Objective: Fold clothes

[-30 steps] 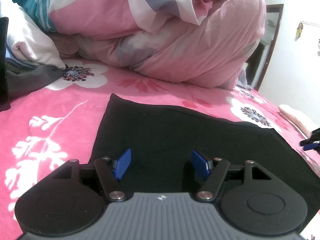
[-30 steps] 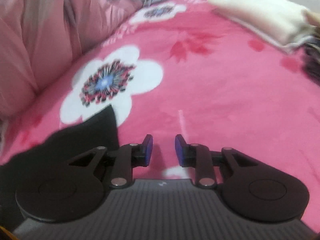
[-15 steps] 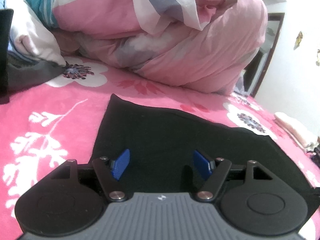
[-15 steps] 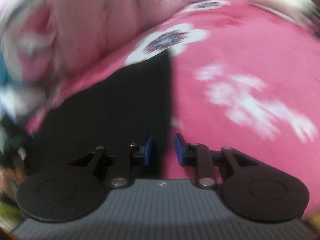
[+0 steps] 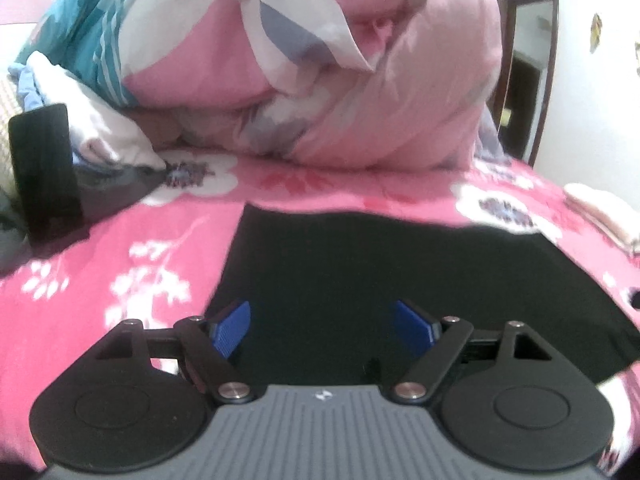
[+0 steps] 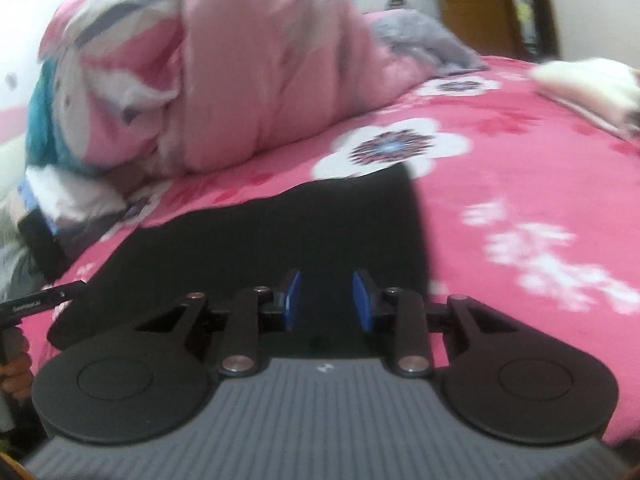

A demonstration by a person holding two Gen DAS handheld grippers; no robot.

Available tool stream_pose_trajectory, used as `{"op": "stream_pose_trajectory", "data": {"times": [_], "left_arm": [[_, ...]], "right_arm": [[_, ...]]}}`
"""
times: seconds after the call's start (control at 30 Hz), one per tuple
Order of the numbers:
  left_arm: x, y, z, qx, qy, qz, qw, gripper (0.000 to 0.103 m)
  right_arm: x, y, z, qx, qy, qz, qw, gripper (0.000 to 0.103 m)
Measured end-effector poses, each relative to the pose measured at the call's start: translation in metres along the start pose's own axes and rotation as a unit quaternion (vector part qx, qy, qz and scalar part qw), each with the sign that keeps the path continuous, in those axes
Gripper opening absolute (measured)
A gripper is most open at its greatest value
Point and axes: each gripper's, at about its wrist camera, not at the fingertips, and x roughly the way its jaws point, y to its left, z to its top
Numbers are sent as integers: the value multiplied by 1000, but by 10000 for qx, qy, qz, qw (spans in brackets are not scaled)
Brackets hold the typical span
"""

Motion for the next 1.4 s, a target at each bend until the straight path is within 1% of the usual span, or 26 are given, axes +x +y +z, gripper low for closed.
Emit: {"op": "stream_pose_trajectory", "data": {"times": [0.07,0.1,0.13,0.17,0.2,0.27,0.3,0.4,0.53,0.63,0.7,0.77,0.83,0.97,1.03,1.07,1.2,1.3,1.33,1.4], "left_arm": [[0,-5,-10,118,110,135,9998,81],[1,-7,-15,167,193,243,9994,81],[3,-7,-19,193,290,376,9987,81],[5,-7,-22,189,395,528,9976,81],[6,-6,-25,182,472,656,9966,81],[1,-4,-26,148,450,709,9964,81],[-1,-3,-26,150,481,731,9961,81],[-7,1,-28,213,570,768,9952,81],[-21,4,-32,284,589,890,9939,81],[-36,7,-32,310,516,1122,9919,82],[-47,8,-28,308,350,1192,9918,82],[-55,8,-22,293,150,1159,9927,82],[-56,4,-16,273,34,1080,9938,84],[-43,-11,-6,265,-12,764,9967,84],[-33,-22,-4,336,-12,637,9974,84],[-29,-28,-5,406,7,591,9974,84],[-8,-42,-13,617,192,367,9972,84],[1,-44,-25,618,458,237,9968,84],[2,-42,-29,612,537,221,9964,85],[-2,-37,-37,598,474,139,9970,86]], "right_arm": [[17,18,-6,-265,54,-19,9996,29],[25,27,-10,-408,77,-48,9991,32],[31,31,-18,-572,80,-143,9982,40],[33,35,-27,-689,56,-209,9974,42],[35,38,-36,-811,2,-267,9963,44],[32,42,-50,-1115,-295,-322,9928,46],[31,45,-54,-1280,-365,-366,9904,47],[30,46,-56,-1359,-459,-386,9889,49],[31,37,-55,-1192,-496,-196,9914,52],[31,36,-55,-1162,-497,-127,9919,56],[30,37,-53,-1120,-468,-97,9926,58],[29,38,-51,-1079,-440,-68,9932,60],[28,39,-49,-1037,-411,-38,9938,65],[26,41,-44,-956,-358,35,9948,68],[21,49,-34,-936,-370,190,9947,68],[19,53,-28,-956,-383,246,9944,69],[28,81,-18,-1456,-393,111,9885,78],[45,93,-24,-1538,-72,132,9880,80],[43,95,-30,-1564,17,67,9877,80],[41,100,-40,-1617,194,-62,9866,81]]}}
